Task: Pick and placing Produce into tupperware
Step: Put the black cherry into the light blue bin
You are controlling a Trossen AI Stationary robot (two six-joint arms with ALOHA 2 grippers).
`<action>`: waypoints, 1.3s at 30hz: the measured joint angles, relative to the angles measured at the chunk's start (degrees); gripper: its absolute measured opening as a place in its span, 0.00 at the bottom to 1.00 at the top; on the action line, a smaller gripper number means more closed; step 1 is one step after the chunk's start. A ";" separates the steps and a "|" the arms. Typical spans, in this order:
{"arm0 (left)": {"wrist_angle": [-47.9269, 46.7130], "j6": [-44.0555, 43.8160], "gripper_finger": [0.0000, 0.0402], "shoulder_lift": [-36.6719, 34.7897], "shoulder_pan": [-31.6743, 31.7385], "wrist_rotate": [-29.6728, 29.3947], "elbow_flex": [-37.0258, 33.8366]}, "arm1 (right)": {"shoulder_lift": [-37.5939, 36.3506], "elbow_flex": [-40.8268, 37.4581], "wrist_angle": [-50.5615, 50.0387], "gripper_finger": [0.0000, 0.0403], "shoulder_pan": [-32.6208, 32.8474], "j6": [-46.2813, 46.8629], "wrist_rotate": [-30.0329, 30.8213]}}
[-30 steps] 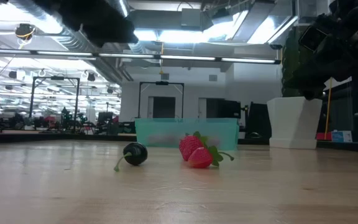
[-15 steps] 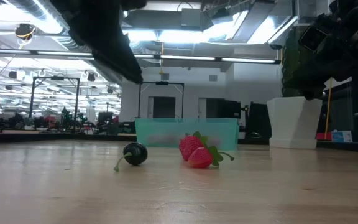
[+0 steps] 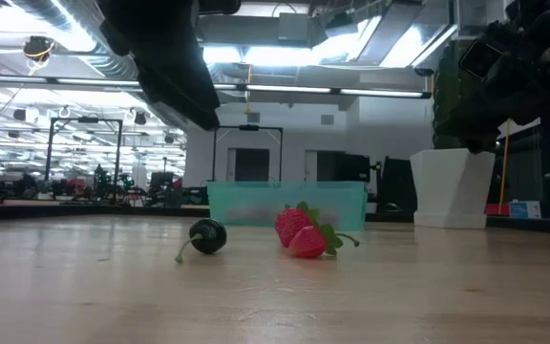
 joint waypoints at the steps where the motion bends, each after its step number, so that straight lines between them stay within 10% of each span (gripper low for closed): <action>1: 0.03 -0.12 0.38 0.00 -0.14 -0.01 0.00 | -0.01 0.00 0.00 0.38 0.02 0.00 0.00; 39: 5.91 -15.35 0.38 14.37 -0.93 3.91 0.14 | 0.01 0.00 0.52 0.38 0.01 0.25 -0.02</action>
